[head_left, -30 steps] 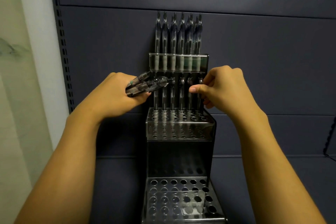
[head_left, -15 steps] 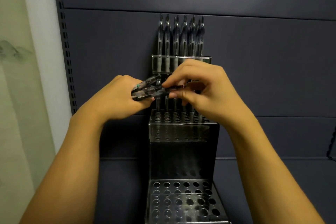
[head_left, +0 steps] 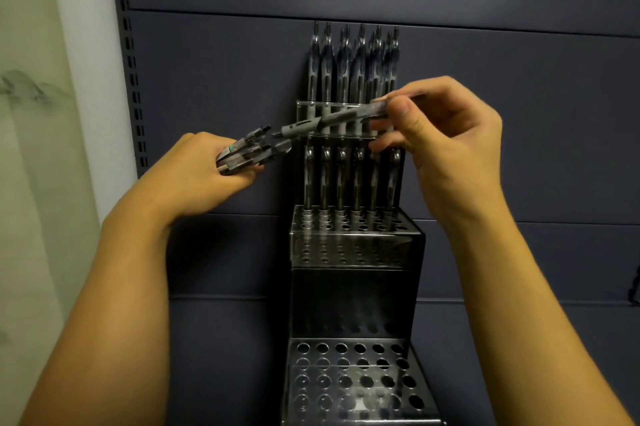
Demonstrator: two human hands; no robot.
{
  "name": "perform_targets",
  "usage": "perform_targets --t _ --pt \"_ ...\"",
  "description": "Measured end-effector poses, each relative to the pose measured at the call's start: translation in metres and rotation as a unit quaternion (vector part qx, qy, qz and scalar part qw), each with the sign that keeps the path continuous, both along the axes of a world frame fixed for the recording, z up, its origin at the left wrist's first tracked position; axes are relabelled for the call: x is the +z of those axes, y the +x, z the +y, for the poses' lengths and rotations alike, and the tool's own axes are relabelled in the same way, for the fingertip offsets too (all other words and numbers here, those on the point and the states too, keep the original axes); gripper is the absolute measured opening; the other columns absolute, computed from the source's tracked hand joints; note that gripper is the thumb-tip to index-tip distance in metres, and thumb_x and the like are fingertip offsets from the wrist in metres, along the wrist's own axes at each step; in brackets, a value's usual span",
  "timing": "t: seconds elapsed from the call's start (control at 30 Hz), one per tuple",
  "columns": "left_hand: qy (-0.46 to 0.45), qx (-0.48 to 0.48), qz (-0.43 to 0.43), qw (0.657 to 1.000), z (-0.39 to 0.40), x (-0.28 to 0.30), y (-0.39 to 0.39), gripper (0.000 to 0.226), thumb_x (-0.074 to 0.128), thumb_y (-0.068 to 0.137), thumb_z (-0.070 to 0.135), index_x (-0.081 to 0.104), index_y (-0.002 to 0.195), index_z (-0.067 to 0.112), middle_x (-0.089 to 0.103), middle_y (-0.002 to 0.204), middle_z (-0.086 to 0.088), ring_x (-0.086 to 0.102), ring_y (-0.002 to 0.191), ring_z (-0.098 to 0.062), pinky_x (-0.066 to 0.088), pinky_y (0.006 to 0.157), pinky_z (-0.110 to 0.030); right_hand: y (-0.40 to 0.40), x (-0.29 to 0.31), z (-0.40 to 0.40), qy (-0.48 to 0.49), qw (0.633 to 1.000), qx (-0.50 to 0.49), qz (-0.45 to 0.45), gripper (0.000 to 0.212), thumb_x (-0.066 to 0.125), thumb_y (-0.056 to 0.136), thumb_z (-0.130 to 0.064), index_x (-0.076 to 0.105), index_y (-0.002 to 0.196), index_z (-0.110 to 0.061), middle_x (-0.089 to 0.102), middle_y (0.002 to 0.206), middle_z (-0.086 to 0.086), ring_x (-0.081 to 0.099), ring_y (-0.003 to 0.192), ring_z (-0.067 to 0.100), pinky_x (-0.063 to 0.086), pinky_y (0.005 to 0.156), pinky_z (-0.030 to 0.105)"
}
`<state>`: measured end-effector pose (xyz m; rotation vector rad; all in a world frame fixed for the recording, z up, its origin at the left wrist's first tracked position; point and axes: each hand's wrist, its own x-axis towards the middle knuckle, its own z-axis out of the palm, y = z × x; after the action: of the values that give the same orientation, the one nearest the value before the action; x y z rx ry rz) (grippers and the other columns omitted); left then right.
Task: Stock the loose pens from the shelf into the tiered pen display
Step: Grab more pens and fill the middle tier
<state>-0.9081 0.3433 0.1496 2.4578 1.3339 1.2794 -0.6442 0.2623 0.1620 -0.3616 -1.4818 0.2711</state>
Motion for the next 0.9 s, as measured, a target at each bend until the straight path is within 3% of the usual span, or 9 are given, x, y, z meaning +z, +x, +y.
perform_targets --t 0.1,0.37,0.63,0.9 --pt "0.009 -0.006 0.006 1.0 -0.001 0.0 0.003 0.031 0.07 0.092 0.029 0.061 0.066 0.015 0.053 0.056 -0.001 0.041 0.046 -0.007 0.035 0.052 -0.03 -0.007 0.0 0.0 -0.042 0.997 0.038 0.055 0.021 0.073 0.083 -0.019 0.065 0.093 -0.002 0.074 0.09 0.02 0.075 0.081 0.032 0.061 0.068 0.034" --pt "0.002 -0.012 0.028 1.0 0.003 -0.002 0.007 0.027 0.07 0.091 0.03 0.064 0.07 0.014 0.058 0.06 -0.001 0.043 0.047 -0.005 0.035 0.048 -0.02 -0.013 -0.007 0.011 -0.11 0.988 -0.083 0.067 0.023 0.079 0.087 -0.015 0.068 0.09 0.005 0.075 0.075 0.012 0.075 0.069 0.03 0.061 0.064 0.035" --pt "0.003 -0.013 0.033 0.999 0.003 -0.002 0.007 0.025 0.07 0.091 0.03 0.065 0.072 0.013 0.061 0.063 -0.003 0.046 0.049 -0.005 0.036 0.047 -0.018 -0.02 -0.012 0.02 -0.14 0.981 -0.138 0.008 0.02 0.08 0.085 -0.022 0.072 0.092 -0.005 0.076 0.08 0.011 0.076 0.073 0.028 0.064 0.068 0.042" --pt "0.001 -0.017 0.028 0.999 0.004 -0.004 0.009 0.027 0.069 0.091 0.029 0.063 0.07 0.013 0.056 0.059 -0.001 0.043 0.048 -0.006 0.033 0.048 -0.021 -0.042 -0.018 0.029 -0.145 0.967 -0.191 -0.083 0.015 0.082 0.085 -0.023 0.076 0.092 -0.011 0.075 0.073 0.002 0.073 0.061 0.014 0.063 0.064 0.033"
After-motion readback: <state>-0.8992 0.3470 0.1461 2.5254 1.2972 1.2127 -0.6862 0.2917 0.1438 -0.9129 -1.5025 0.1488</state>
